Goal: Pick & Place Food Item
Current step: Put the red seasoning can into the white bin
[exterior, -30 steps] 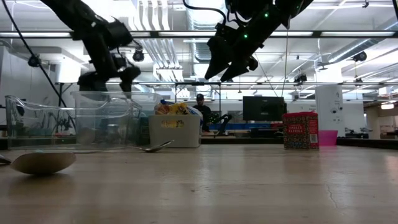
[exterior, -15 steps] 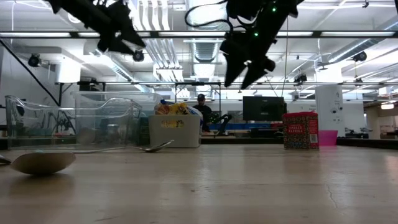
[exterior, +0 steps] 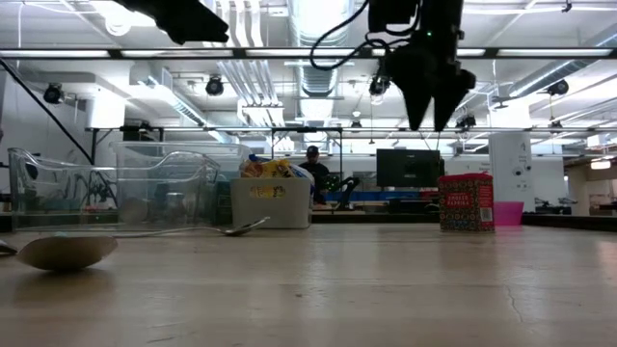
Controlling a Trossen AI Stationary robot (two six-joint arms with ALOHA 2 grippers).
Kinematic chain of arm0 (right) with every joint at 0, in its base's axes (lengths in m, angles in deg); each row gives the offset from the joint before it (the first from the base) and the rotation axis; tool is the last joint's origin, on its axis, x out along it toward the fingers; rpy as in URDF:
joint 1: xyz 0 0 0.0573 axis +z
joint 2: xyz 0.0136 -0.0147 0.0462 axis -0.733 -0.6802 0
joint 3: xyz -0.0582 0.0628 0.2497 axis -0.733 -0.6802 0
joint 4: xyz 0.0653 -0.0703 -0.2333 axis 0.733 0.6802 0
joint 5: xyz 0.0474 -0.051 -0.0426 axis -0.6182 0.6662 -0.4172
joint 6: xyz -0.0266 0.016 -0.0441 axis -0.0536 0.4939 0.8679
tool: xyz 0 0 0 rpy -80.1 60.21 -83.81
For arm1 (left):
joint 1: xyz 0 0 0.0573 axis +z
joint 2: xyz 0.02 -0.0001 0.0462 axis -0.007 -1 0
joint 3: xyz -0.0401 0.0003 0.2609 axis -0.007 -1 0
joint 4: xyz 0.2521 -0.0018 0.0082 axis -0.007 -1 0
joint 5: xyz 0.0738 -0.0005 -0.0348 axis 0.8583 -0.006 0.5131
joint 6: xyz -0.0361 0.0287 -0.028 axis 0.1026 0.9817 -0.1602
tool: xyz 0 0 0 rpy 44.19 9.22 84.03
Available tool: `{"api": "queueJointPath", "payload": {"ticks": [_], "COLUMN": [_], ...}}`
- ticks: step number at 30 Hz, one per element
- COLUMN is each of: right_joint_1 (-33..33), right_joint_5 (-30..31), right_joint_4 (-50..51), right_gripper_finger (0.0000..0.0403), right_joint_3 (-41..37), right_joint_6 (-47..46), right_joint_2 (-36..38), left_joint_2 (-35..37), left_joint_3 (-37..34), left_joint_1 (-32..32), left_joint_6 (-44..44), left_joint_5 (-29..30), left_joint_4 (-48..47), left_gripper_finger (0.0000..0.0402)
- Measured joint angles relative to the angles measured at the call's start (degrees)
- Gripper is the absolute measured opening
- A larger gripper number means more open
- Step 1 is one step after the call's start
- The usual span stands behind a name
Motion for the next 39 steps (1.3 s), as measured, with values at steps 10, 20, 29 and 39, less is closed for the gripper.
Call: {"api": "queueJointPath", "payload": {"ticks": [10,20,29,39], "right_joint_1": [0.0,-1.7,-3.4,-3.4], "right_joint_5": [-4.8,-4.7,-5.4,-7.7], "right_joint_4": [1.4,-3.4,-8.1,-13.0], "right_gripper_finger": [0.038,0.038,0.038,0.038], "right_joint_3": [-7.0,-12.9,-18.5,-21.2], "right_joint_6": [-3.4,-3.8,-2.4,-1.0], "right_joint_2": [0.0,0.0,0.0,0.0], "left_joint_2": [0.0,0.0,0.0,0.0], "left_joint_3": [0.0,0.0,0.0,0.0], "left_joint_1": [-0.1,-0.1,-0.1,-0.1], "left_joint_6": [0.0,0.0,0.0,0.0], "left_joint_5": [0.0,0.0,0.0,0.0], "left_joint_4": [0.0,-0.1,-0.1,-0.1], "left_gripper_finger": [0.0248,0.0248,0.0248,0.0248]}}
